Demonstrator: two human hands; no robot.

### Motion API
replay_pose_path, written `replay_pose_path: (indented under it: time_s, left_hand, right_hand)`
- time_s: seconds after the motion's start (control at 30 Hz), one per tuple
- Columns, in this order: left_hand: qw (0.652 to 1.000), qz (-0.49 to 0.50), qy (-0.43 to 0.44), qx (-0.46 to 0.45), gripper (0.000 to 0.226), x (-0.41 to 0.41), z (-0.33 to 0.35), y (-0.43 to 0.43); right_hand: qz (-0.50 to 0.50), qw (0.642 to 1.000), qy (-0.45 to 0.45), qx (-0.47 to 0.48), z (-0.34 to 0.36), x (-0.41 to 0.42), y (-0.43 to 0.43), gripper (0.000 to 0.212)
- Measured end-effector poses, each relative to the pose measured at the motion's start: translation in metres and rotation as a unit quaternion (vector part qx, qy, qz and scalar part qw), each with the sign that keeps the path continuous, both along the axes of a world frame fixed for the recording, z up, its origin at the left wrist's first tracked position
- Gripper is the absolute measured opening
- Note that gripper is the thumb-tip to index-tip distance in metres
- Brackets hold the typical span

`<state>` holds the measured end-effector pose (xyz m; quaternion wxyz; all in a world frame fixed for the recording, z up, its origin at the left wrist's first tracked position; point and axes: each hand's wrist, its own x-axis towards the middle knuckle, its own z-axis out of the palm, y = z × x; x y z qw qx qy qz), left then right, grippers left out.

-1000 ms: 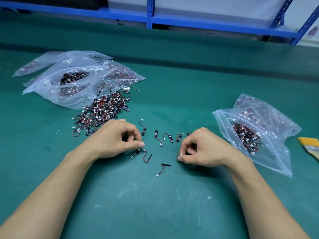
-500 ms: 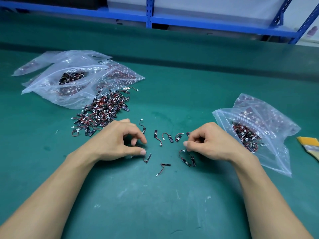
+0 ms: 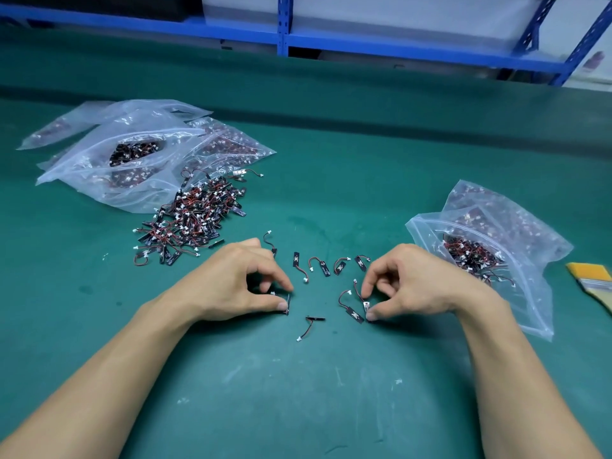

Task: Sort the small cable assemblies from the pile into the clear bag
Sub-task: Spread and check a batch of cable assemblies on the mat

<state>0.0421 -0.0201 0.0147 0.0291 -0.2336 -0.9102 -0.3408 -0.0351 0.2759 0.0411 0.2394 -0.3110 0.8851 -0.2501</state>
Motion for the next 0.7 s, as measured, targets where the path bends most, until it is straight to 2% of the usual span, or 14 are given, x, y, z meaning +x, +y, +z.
replay_pose_path:
  time_s: [0.13,0.4,0.6,0.7]
  left_hand:
    - [1.000,-0.005,0.000,0.010,0.011,0.001,0.000,0.004]
    - [1.000,-0.022,-0.012,0.016,0.019,-0.001,-0.004,0.007]
    - [0.999,-0.023,0.004,0.022,0.017,-0.002,-0.006,0.010]
    - [0.999,0.001,0.033,0.038,0.014,-0.002,-0.005,0.007]
  right_hand:
    - [0.006,1.000,-0.002,0.012,-0.001,0.000,-0.001,0.018]
    - [-0.029,0.999,-0.011,0.024,-0.001,-0.004,0.007,0.017]
    - [-0.064,0.998,-0.021,-0.016,-0.001,-0.004,0.009,0.016]
    - [-0.106,0.993,0.014,-0.048,-0.001,-0.007,0.009,0.022]
